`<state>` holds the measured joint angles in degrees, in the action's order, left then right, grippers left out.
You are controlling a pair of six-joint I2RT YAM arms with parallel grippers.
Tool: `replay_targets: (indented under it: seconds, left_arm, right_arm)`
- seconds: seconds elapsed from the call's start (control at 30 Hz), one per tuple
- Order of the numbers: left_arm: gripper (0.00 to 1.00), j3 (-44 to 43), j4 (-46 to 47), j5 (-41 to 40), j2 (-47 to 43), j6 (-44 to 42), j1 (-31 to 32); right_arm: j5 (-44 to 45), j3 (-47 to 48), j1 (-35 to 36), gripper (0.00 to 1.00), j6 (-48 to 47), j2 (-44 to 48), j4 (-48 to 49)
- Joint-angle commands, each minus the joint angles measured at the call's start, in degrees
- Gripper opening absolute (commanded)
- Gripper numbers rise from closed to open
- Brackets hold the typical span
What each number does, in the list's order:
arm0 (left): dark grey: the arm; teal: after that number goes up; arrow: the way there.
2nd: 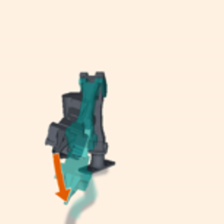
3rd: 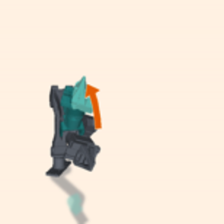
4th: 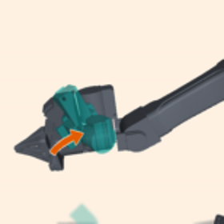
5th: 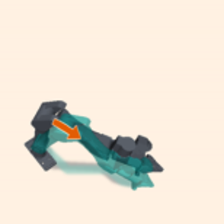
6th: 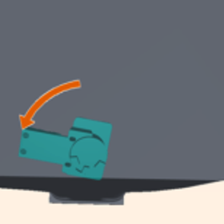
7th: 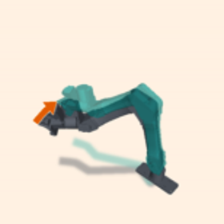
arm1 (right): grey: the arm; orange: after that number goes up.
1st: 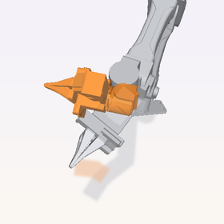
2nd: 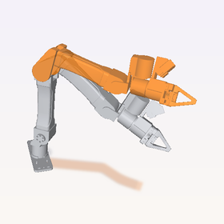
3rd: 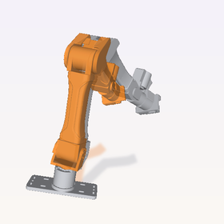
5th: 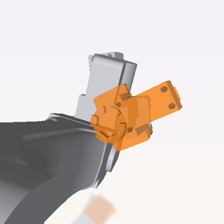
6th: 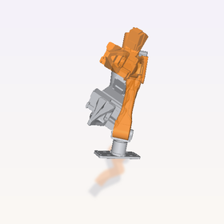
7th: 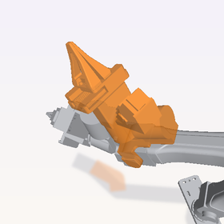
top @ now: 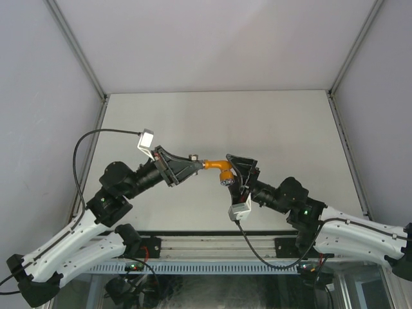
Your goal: Install the water faucets
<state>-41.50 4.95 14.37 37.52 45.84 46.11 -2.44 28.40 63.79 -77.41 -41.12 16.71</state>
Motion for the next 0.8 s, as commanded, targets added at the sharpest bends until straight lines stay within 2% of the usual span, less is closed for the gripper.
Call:
replay_targets:
  seconds: [0.0,0.03,0.13,0.4,0.57,0.67,0.77]
  left_arm:
    - [0.0,-1.9,7.36,2.41,-0.78,3.33,0.21]
    - [0.0,-1.64,7.28,2.55,-0.9,3.23,0.17]
    - [0.0,-1.14,7.66,2.95,-1.09,2.9,0.14]
    - [0.0,-2.07,7.82,6.94,0.54,1.05,0.23]
    - [0.0,-2.11,7.82,9.45,0.54,-1.54,0.19]
    - [0.0,-1.82,7.6,10.67,-0.14,-4.01,0.17]
    - [0.0,-1.4,7.33,11.02,-0.9,-6.64,0.25]
  right_arm:
    - [-3.02,1.66,0.2,0.74,0.92,-1.59,8.67]
    - [-3.42,2.23,0.2,0.7,2.09,-1.93,8.65]
    - [-4.9,4.06,0.27,0.52,6.53,-2.1,6.41]
    - [-8.33,6.75,0.28,0.13,18.93,0.05,1.58]
    - [-9.39,10.81,-0.68,0.05,30.43,0.13,-2.7]
    - [-13.22,13.1,-2.68,0.0,39.8,-0.22,-4.35]
    - [-17.33,15.01,-4.91,0.0,47.83,-0.74,-5.42]
